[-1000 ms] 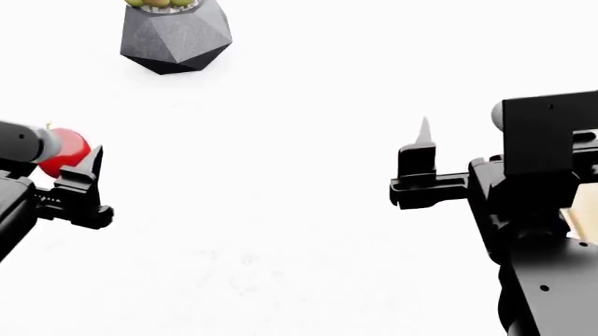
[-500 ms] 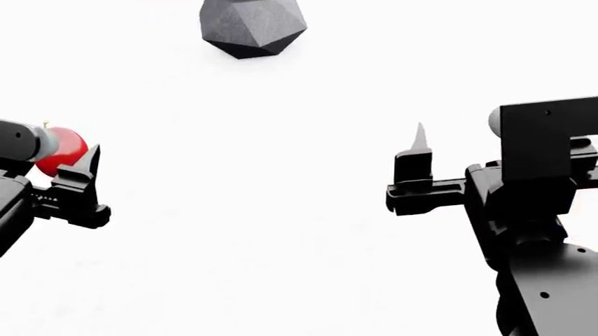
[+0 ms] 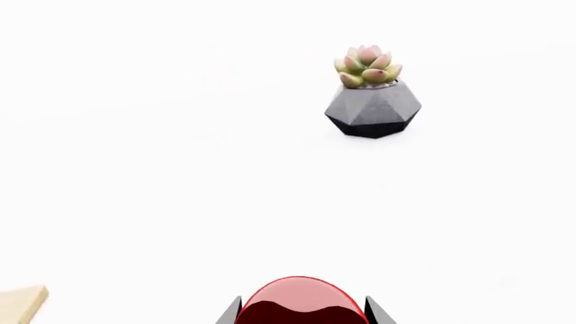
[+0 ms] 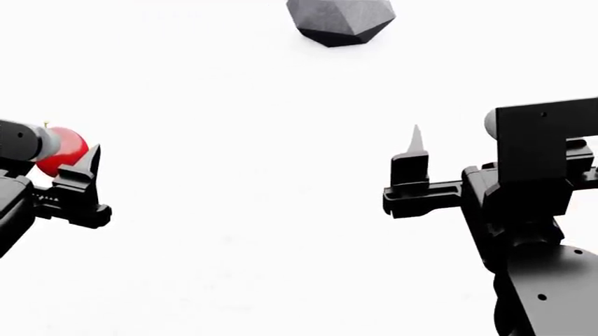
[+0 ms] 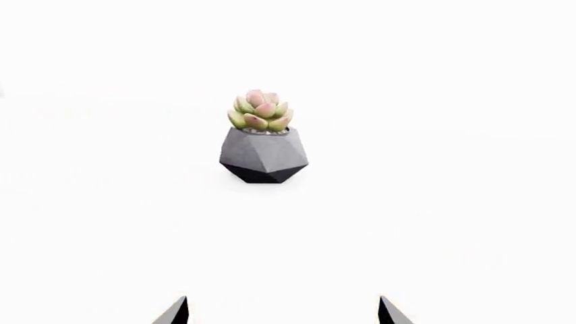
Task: Place the cherry and the sweet potato on separate cutting boards.
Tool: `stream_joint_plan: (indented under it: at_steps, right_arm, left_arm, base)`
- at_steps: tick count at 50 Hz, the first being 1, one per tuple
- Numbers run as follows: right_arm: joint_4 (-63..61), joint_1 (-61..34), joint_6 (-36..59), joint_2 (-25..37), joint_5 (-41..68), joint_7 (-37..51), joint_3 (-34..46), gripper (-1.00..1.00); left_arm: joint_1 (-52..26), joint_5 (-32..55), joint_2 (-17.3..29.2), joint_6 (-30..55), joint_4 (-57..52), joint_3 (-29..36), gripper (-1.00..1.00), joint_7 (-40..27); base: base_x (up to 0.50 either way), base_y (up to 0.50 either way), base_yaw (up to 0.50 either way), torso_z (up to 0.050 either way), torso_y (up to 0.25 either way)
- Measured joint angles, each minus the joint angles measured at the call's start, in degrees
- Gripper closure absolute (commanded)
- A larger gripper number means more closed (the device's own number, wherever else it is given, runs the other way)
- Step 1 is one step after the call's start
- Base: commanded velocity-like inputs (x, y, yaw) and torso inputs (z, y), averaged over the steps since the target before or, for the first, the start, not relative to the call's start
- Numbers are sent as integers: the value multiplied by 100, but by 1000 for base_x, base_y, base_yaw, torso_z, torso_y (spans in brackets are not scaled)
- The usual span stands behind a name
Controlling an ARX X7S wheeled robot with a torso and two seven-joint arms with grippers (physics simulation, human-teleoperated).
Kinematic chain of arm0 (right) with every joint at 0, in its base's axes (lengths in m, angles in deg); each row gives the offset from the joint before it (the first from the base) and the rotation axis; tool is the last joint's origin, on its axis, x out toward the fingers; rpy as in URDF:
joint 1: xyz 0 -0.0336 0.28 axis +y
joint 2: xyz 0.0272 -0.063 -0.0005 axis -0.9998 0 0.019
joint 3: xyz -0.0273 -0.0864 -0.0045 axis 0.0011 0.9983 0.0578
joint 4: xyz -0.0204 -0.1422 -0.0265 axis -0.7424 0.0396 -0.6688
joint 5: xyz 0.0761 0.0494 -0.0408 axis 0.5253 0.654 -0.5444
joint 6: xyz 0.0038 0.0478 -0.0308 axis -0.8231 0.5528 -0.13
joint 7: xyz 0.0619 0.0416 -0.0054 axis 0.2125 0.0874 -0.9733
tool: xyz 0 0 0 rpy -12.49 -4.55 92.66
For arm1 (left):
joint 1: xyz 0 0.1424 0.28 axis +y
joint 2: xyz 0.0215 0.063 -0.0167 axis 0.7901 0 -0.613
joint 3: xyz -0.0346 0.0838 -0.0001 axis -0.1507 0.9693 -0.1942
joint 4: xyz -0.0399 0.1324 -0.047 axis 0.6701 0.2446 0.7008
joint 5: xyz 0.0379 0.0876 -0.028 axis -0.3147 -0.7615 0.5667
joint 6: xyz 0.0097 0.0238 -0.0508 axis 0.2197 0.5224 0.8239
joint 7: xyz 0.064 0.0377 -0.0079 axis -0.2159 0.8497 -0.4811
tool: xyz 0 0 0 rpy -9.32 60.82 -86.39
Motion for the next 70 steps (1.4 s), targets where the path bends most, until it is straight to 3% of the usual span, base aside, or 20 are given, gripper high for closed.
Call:
stream_joint_plan:
  at_steps: [61,70]
  right_arm:
    - [110,78,-217,32,107,-3,29,-100]
    - [96,122,-222,37,135,15,12,-100]
  left_arm:
    - [-62,-53,-68,-17,103,78,100,54]
    - [-191,-150,-193,-8,265,173,100,140]
  base:
    - [6,499,0,0,0]
    - [4,0,0,0,0]
